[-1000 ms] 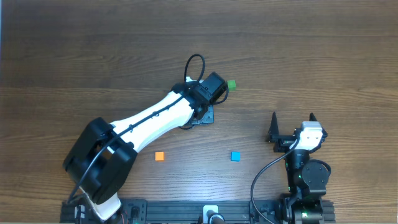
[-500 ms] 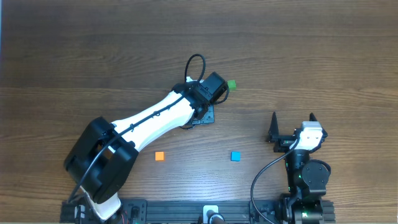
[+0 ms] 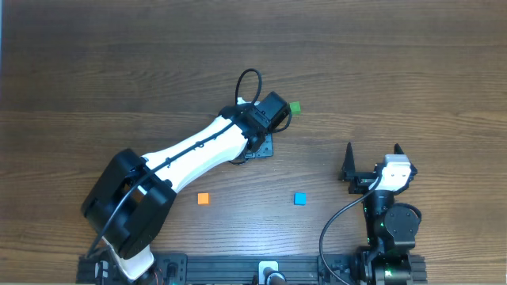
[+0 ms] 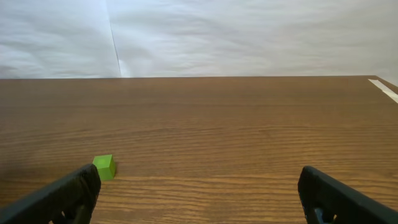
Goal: Stack Cubes
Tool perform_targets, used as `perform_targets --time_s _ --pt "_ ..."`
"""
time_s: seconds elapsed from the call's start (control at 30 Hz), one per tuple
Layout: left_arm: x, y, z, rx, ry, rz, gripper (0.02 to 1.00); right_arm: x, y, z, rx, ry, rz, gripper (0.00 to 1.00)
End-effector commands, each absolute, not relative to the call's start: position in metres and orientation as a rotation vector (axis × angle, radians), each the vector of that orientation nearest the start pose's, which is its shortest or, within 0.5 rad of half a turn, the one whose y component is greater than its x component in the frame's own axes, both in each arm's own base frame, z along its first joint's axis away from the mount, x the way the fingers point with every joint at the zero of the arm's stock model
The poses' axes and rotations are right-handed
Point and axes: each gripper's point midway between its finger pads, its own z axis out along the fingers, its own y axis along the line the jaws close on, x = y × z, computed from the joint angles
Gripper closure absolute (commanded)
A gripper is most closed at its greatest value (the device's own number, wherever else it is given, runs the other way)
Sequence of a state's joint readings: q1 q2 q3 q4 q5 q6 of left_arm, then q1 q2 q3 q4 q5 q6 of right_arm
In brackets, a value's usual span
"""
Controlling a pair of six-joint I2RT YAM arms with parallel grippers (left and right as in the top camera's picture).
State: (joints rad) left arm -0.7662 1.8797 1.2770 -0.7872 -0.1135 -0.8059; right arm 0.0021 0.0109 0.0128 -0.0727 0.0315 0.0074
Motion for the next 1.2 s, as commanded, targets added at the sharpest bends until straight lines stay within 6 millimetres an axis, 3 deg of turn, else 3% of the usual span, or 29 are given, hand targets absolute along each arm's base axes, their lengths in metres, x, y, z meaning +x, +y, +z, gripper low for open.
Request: perform_targets --time_s 0.03,0.63,1.13,1.2 --pt "0.2897 -0.242 0.0275 -0.109 2.932 -0.029 0.954 0.2462 -0.0048 0.1575 0.031 1.641 -0.011 0.009" --pt "0.2914 -0.2416 0.0213 -0.112 2.935 -0.017 0.899 0.2462 -0.0048 0.1575 0.031 1.641 -0.011 0.007" --pt "0.2916 -0.2411 0.0214 -0.111 2.933 -0.013 0.259 0.2462 -0.0048 0.1575 0.031 1.641 -0.011 0.007" --pt "0.2919 -0.2414 0.0231 -0.112 2.93 -0.018 0.058 0.2462 -0.0048 0.1575 0.031 1.641 -0.011 0.009"
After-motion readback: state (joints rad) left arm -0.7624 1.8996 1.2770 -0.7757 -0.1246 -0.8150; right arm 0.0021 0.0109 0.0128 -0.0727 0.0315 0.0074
